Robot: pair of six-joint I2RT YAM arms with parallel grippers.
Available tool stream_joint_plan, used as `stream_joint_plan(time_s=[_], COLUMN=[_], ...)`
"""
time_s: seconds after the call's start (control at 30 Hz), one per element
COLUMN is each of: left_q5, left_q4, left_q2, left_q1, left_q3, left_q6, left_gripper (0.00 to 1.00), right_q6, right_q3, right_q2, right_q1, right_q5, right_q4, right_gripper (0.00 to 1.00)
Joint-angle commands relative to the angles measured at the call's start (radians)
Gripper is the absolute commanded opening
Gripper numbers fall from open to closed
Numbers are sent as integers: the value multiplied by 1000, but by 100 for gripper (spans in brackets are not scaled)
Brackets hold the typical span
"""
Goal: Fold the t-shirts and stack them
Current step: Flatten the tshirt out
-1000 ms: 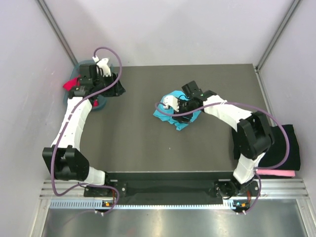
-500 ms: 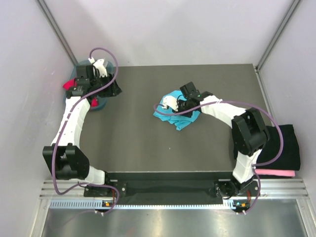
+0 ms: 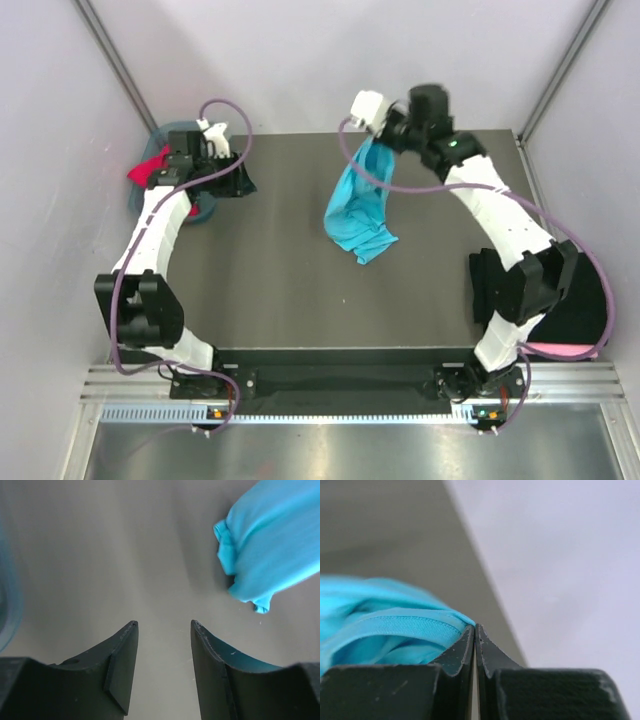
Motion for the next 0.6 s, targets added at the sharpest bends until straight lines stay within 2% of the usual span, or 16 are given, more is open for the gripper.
stream_joint_plan(time_s=[0.0, 0.13, 0.17, 0.3, 0.33, 0.57], left_q5=[71, 48, 37, 20, 14, -23], left_q4=[-46, -29, -26, 5, 8, 2], left_q2=[47, 93, 108, 213, 261, 452], left_q1=[-109, -267, -299, -437, -453, -523], left_q3=[67, 72, 77, 124, 138, 281], left_q6=[151, 227, 243, 245, 244, 215], left_gripper=[51, 56, 57, 60, 60, 63], right_q6=[10, 13, 18, 32, 44, 78], right_q3=[159, 380, 383, 287, 227, 110], right_q2=[114, 312, 348, 328, 302, 238], right_q1=[-122, -217, -233, -236, -236, -250], right_q5=[72, 120, 126, 131, 129, 103], right_q4=[51, -59, -84, -61, -47, -15], right_gripper=[0, 0, 0, 0, 0, 0])
